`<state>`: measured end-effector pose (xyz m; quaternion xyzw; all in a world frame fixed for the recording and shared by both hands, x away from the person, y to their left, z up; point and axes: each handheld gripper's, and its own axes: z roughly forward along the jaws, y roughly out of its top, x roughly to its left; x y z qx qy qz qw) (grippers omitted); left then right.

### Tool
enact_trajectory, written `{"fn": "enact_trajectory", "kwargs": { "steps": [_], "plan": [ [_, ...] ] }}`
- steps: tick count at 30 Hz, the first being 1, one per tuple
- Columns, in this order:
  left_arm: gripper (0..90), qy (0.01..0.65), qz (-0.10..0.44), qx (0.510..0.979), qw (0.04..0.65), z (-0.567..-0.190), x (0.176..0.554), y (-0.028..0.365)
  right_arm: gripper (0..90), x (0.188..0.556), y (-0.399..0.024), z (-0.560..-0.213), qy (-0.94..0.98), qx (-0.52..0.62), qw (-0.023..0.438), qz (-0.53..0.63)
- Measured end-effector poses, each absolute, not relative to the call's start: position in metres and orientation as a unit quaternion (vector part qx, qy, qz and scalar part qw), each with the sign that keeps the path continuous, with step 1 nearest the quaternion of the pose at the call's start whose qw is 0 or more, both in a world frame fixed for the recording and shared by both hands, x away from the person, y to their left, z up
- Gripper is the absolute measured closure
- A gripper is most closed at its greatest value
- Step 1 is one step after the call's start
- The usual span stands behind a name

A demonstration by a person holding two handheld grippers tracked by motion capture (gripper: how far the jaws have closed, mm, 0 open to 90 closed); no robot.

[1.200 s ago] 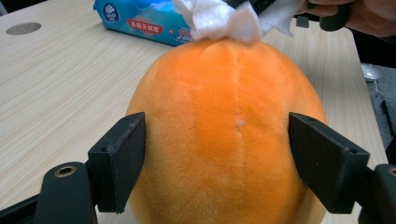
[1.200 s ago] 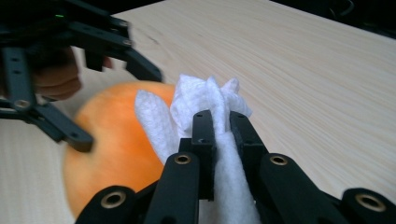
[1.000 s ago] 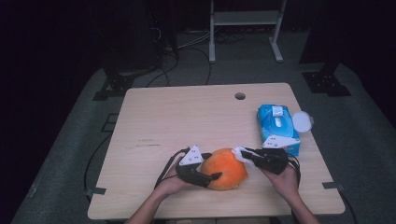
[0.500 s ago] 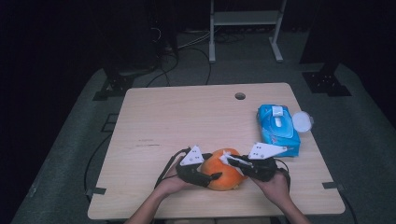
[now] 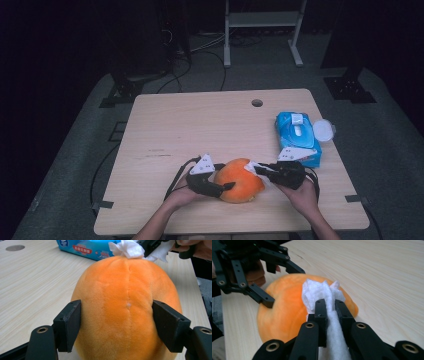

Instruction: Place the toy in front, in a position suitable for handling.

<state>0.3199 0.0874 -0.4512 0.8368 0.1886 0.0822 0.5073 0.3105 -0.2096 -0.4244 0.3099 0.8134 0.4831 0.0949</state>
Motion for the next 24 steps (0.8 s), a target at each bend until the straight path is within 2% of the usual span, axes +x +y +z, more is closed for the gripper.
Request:
{"fn": "enact_trajectory", "kwargs": {
  "steps": [8, 19, 24],
  "plan": [
    [27.4, 0.205, 0.077, 0.833, 0.508, -0.452, 0.323, 0.090, 80.9, 0.311, -0.212, -0.425, 0.808, 0.307, 0.074, 0.497],
    [29.0, 0.173, 0.070, 0.839, 0.512, -0.452, 0.320, 0.088, 80.9, 0.321, -0.209, -0.428, 0.792, 0.322, 0.068, 0.514],
    [28.9, 0.165, 0.073, 0.838, 0.515, -0.452, 0.318, 0.085, 80.9, 0.331, -0.217, -0.436, 0.784, 0.346, 0.042, 0.514]
  ]
}}
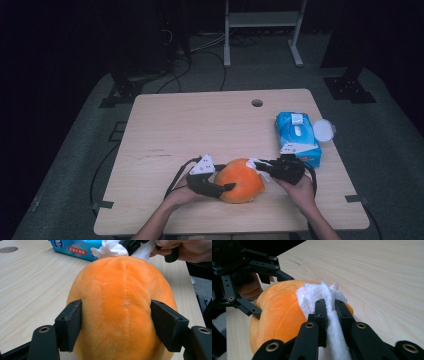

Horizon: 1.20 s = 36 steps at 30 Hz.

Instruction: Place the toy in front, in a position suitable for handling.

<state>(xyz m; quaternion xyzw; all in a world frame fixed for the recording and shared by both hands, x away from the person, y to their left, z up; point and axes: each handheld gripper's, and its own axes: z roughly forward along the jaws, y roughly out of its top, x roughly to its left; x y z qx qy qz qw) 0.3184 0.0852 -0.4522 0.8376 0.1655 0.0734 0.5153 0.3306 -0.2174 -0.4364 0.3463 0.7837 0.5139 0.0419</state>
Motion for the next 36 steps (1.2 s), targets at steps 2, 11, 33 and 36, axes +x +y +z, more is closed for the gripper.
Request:
{"fn": "enact_trajectory", "kwargs": {
  "steps": [2, 11, 33, 36],
  "plan": [
    [28.5, 0.163, 0.073, 0.837, 0.517, -0.452, 0.318, 0.085, 80.9, 0.330, -0.219, -0.437, 0.784, 0.348, 0.038, 0.513],
    [26.3, 0.157, 0.085, 0.840, 0.512, -0.451, 0.315, 0.079, 80.9, 0.315, -0.208, -0.424, 0.787, 0.311, 0.038, 0.531],
    [25.1, 0.144, 0.089, 0.849, 0.501, -0.446, 0.314, 0.072, 80.9, 0.310, -0.202, -0.417, 0.799, 0.297, 0.056, 0.520],
    [24.6, 0.130, 0.087, 0.860, 0.486, -0.440, 0.318, 0.069, 80.9, 0.305, -0.190, -0.414, 0.805, 0.277, 0.060, 0.521]
  ]
}}
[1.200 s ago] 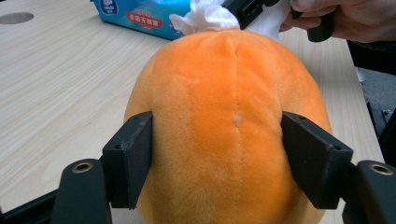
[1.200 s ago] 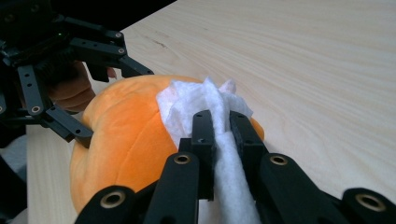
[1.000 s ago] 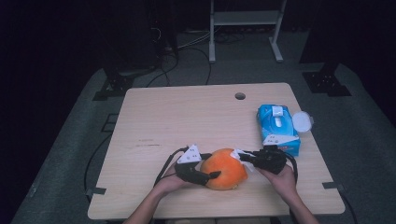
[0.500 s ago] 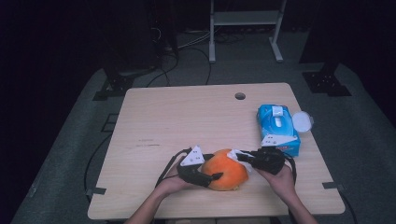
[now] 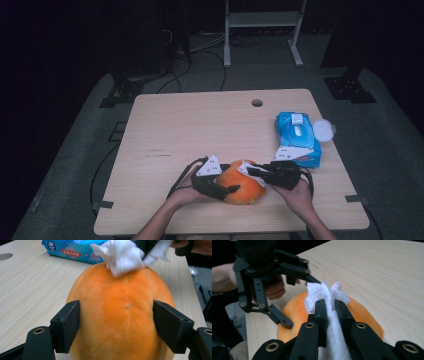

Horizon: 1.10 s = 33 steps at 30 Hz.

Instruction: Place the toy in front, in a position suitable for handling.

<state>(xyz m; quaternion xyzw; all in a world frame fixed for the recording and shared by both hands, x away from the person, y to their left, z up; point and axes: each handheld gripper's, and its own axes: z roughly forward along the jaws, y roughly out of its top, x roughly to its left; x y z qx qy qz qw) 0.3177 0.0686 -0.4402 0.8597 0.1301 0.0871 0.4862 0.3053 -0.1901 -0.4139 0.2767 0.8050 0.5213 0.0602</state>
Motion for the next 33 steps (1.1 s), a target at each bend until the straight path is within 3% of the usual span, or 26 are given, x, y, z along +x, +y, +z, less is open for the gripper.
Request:
{"fn": "enact_trajectory", "kwargs": {
  "steps": [5, 11, 17, 19, 25, 27, 33],
  "plan": [
    [24.7, 0.124, 0.077, 0.864, 0.482, -0.437, 0.322, 0.063, 80.7, 0.304, -0.174, -0.414, 0.818, 0.258, 0.077, 0.509],
    [11.0, 0.159, 0.067, 0.844, 0.508, -0.436, 0.323, 0.072, 81.2, 0.308, -0.181, -0.420, 0.817, 0.268, 0.079, 0.504],
    [9.9, 0.176, 0.056, 0.845, 0.501, -0.443, 0.323, 0.075, 81.1, 0.314, -0.198, -0.425, 0.802, 0.297, 0.073, 0.513],
    [12.0, 0.180, 0.046, 0.848, 0.497, -0.448, 0.323, 0.073, 81.1, 0.316, -0.200, -0.425, 0.800, 0.301, 0.071, 0.514],
    [29.5, 0.170, 0.066, 0.848, 0.498, -0.438, 0.320, 0.071, 81.1, 0.308, -0.194, -0.417, 0.799, 0.285, 0.094, 0.522],
    [30.8, 0.163, 0.071, 0.848, 0.500, -0.434, 0.317, 0.068, 81.1, 0.305, -0.192, -0.412, 0.792, 0.268, 0.077, 0.544],
    [28.0, 0.164, 0.072, 0.838, 0.515, -0.434, 0.318, 0.068, 81.2, 0.307, -0.197, -0.411, 0.802, 0.275, 0.096, 0.522]
  ]
}}
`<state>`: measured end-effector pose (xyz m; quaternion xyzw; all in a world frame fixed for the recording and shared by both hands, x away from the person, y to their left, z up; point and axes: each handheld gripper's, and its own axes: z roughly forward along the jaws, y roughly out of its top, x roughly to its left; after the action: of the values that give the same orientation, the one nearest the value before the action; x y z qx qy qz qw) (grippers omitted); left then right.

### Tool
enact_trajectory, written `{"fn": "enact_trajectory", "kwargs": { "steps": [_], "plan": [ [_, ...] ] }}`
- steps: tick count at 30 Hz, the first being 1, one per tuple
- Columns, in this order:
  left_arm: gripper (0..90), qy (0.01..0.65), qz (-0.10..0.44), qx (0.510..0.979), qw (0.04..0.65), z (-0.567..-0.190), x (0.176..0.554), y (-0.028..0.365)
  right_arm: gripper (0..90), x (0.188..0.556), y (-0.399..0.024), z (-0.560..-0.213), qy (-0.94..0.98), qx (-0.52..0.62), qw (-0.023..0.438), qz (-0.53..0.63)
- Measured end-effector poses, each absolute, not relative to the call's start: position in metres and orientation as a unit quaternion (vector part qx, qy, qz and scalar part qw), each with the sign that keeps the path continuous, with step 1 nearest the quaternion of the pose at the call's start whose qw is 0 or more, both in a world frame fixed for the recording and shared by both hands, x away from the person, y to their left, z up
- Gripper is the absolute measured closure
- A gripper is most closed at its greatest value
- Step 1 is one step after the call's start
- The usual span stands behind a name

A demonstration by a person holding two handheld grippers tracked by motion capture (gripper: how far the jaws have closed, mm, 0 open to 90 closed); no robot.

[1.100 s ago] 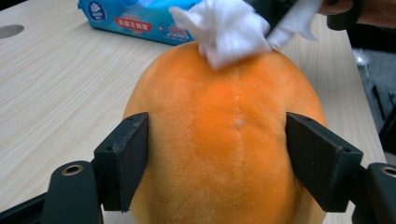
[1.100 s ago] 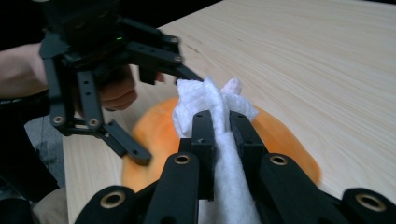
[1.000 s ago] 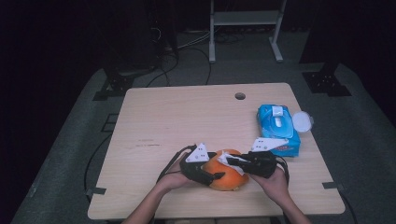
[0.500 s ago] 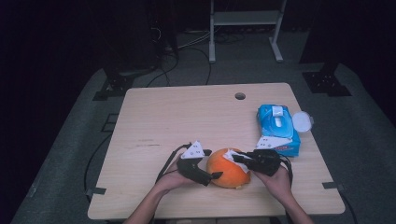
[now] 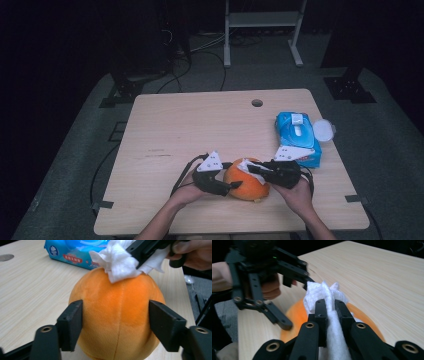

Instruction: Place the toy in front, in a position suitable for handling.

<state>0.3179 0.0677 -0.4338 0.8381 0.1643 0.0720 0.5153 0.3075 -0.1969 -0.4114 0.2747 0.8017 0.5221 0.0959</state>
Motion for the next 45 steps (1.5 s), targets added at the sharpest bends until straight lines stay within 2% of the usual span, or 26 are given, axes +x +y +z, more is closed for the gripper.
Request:
{"fn": "enact_trajectory", "kwargs": {
  "steps": [4, 7, 12, 14, 21, 26, 28, 31, 33, 35, 36, 40, 43, 45],
  "plan": [
    [11.5, 0.186, 0.059, 0.830, 0.523, -0.439, 0.322, 0.067, 81.1, 0.314, -0.210, -0.418, 0.794, 0.299, 0.087, 0.522],
    [9.5, 0.196, 0.040, 0.831, 0.520, -0.446, 0.325, 0.065, 81.1, 0.315, -0.214, -0.418, 0.794, 0.309, 0.093, 0.516],
    [27.5, 0.193, 0.045, 0.830, 0.521, -0.442, 0.323, 0.065, 81.1, 0.311, -0.210, -0.412, 0.794, 0.296, 0.106, 0.520],
    [31.0, 0.182, 0.059, 0.834, 0.517, -0.435, 0.320, 0.061, 81.2, 0.306, -0.202, -0.405, 0.797, 0.274, 0.118, 0.525],
    [31.3, 0.139, 0.130, 0.851, 0.489, -0.421, 0.304, 0.043, 81.4, 0.287, -0.169, -0.395, 0.821, 0.211, 0.132, 0.514],
    [29.4, 0.144, 0.123, 0.847, 0.497, -0.424, 0.306, 0.045, 81.5, 0.298, -0.191, -0.397, 0.809, 0.245, 0.129, 0.519],
    [24.7, 0.155, 0.113, 0.843, 0.502, -0.425, 0.309, 0.047, 81.4, 0.303, -0.199, -0.400, 0.804, 0.261, 0.119, 0.521],
    [13.2, 0.196, 0.071, 0.835, 0.509, -0.427, 0.317, 0.051, 81.5, 0.307, -0.206, -0.405, 0.796, 0.277, 0.105, 0.528],
    [11.2, 0.216, 0.046, 0.829, 0.513, -0.431, 0.322, 0.054, 81.4, 0.306, -0.207, -0.405, 0.796, 0.277, 0.106, 0.528],
    [12.3, 0.226, 0.021, 0.825, 0.517, -0.436, 0.324, 0.054, 81.4, 0.305, -0.207, -0.405, 0.797, 0.277, 0.106, 0.527],
    [16.6, 0.222, 0.015, 0.824, 0.520, -0.437, 0.324, 0.054, 81.4, 0.305, -0.206, -0.405, 0.798, 0.276, 0.106, 0.525],
    [28.8, 0.217, 0.043, 0.827, 0.517, -0.433, 0.318, 0.052, 81.4, 0.300, -0.200, -0.401, 0.802, 0.269, 0.119, 0.520],
    [30.5, 0.202, 0.068, 0.831, 0.513, -0.428, 0.310, 0.045, 81.3, 0.290, -0.183, -0.395, 0.813, 0.239, 0.137, 0.512],
    [30.6, 0.188, 0.085, 0.837, 0.506, -0.425, 0.305, 0.040, 81.4, 0.285, -0.170, -0.397, 0.817, 0.225, 0.120, 0.517]
  ]
}}
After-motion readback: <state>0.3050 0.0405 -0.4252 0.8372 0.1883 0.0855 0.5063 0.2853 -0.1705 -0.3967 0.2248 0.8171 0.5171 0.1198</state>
